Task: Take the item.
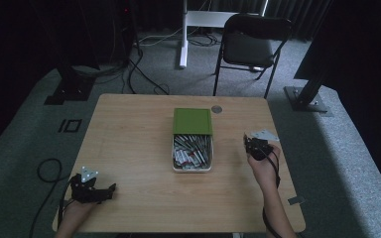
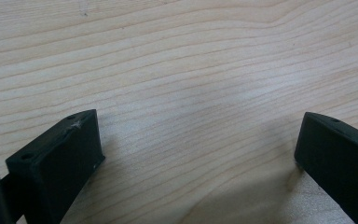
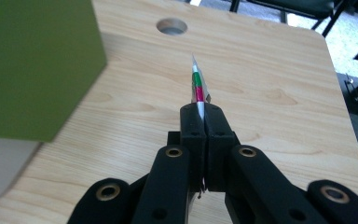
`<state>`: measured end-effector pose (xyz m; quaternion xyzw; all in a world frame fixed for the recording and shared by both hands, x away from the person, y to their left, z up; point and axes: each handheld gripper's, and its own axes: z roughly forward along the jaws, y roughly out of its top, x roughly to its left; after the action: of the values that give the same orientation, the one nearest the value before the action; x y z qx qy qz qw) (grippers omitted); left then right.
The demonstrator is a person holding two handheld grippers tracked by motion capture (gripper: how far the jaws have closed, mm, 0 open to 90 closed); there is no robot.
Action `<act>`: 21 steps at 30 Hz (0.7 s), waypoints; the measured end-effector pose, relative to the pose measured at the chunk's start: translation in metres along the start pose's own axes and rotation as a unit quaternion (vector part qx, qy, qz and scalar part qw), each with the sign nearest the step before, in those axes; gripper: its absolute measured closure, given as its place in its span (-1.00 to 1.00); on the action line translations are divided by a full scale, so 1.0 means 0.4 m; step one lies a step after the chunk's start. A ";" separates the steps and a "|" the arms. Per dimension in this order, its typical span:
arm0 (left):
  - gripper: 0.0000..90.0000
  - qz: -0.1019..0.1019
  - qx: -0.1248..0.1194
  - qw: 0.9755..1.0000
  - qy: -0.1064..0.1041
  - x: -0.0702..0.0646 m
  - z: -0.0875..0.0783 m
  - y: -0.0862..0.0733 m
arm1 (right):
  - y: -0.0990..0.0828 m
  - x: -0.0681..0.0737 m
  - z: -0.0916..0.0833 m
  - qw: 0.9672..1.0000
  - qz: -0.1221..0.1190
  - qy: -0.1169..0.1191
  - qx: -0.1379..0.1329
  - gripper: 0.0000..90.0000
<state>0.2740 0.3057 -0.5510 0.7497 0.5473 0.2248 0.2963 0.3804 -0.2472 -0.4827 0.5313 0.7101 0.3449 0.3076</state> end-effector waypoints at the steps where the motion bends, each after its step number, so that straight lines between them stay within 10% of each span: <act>1: -0.97 0.000 0.000 1.000 0.000 0.000 0.000 0.000 | -0.002 -0.004 0.006 1.000 0.000 -0.005 0.003 0.98; 16: -0.97 0.000 0.000 1.000 0.000 0.000 0.000 0.000 | -0.012 -0.026 0.097 0.998 -0.017 -0.054 0.029 0.98; 21: -0.97 0.000 0.000 1.000 0.000 0.000 0.000 0.000 | -0.021 -0.008 0.114 0.999 0.001 -0.030 0.033 0.97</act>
<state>0.2740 0.3056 -0.5510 0.7498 0.5472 0.2249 0.2963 0.4132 -0.2444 -0.5154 0.5519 0.7110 0.3055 0.3108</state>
